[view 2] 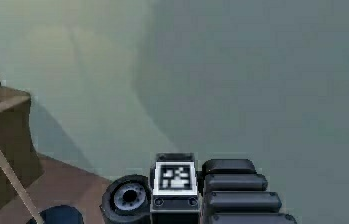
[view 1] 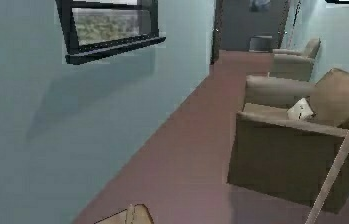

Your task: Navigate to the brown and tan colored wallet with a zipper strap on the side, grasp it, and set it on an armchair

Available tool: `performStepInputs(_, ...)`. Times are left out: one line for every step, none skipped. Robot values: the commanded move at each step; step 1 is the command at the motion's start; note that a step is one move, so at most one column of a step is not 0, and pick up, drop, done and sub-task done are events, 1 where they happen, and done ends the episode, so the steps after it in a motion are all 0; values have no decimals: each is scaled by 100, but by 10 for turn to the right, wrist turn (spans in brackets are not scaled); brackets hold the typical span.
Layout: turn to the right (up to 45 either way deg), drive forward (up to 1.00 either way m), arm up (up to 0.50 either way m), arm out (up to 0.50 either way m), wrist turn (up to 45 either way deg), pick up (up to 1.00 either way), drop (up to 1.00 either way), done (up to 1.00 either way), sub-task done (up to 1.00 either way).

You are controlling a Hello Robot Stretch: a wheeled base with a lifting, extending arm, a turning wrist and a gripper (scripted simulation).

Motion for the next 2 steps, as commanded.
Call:
performStepInputs(30, 0, 0, 0, 0, 0, 0, 0, 0)
performStepInputs(0, 100, 0, 0, 0, 0, 0, 0, 0)
